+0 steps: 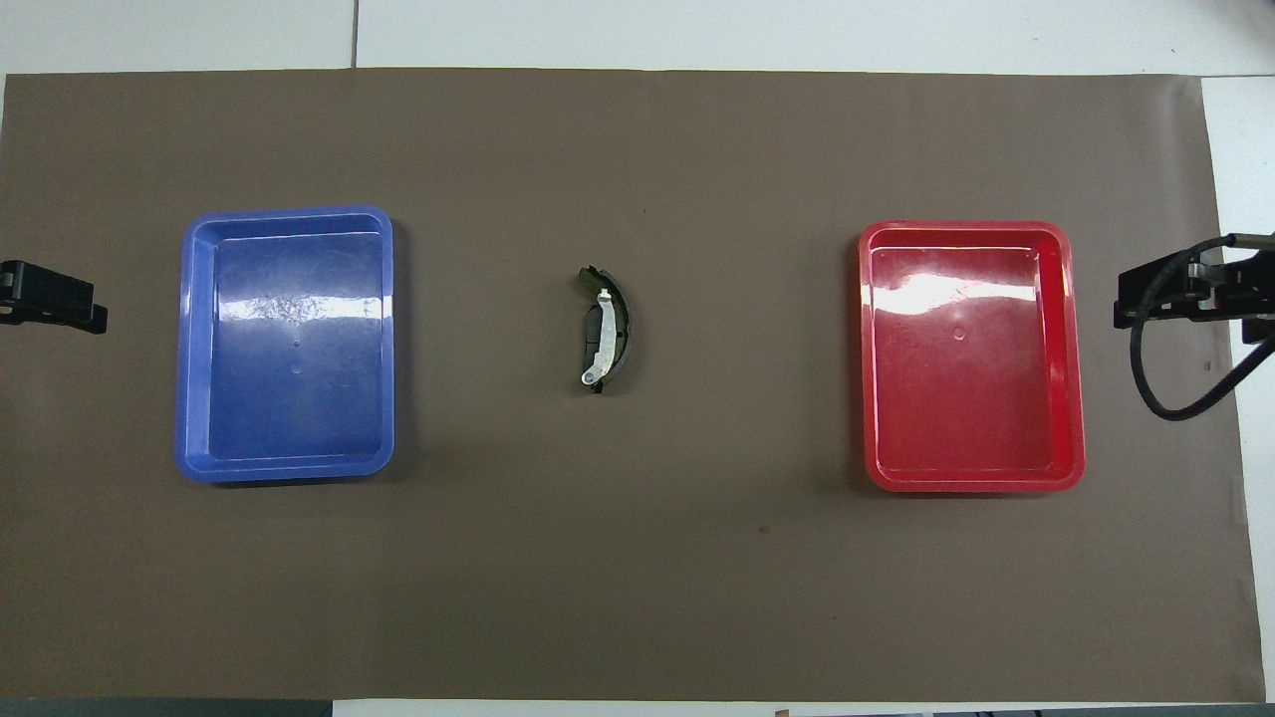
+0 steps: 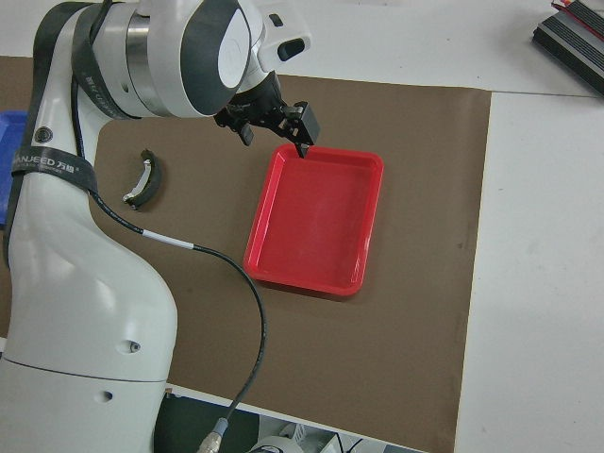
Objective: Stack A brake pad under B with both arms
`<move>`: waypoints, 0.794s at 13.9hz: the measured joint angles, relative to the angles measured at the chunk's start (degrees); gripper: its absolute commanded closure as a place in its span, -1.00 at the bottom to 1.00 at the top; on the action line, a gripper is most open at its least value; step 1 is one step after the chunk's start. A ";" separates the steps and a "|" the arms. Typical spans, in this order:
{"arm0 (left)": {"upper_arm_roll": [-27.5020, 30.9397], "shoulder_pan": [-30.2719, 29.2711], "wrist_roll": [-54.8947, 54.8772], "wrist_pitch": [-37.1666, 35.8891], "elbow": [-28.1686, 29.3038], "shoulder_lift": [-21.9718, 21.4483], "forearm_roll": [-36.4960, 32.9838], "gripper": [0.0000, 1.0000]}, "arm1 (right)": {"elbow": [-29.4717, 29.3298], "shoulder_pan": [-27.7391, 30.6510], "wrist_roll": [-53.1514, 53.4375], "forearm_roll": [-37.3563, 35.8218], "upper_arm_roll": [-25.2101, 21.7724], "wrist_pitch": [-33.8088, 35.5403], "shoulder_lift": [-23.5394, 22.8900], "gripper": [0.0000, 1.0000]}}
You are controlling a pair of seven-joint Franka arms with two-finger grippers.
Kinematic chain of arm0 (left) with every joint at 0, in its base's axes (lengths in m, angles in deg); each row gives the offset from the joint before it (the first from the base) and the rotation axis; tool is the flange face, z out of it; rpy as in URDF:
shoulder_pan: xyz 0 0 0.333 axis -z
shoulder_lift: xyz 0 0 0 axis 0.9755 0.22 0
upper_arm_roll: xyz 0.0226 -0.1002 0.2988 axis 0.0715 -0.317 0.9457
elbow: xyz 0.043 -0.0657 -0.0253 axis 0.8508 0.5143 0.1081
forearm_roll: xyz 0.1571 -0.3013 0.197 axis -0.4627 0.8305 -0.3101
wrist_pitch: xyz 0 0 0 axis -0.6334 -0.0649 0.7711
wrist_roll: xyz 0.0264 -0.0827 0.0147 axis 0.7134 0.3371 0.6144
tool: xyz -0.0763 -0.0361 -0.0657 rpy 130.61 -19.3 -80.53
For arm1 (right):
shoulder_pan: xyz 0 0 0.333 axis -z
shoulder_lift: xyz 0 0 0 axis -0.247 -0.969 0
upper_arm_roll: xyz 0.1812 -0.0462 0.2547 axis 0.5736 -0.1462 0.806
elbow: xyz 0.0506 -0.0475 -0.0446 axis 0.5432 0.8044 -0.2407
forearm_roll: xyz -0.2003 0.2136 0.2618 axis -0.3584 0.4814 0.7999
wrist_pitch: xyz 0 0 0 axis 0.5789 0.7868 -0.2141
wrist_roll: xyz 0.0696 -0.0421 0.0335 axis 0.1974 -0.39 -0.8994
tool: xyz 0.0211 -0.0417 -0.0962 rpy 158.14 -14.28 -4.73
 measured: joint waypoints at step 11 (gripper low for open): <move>0.00 0.00 0.00 0.00 0.00 0.00 0.00 -1.00 | -0.69 -0.22 -0.07 1.63 -0.54 1.11 0.00 -1.00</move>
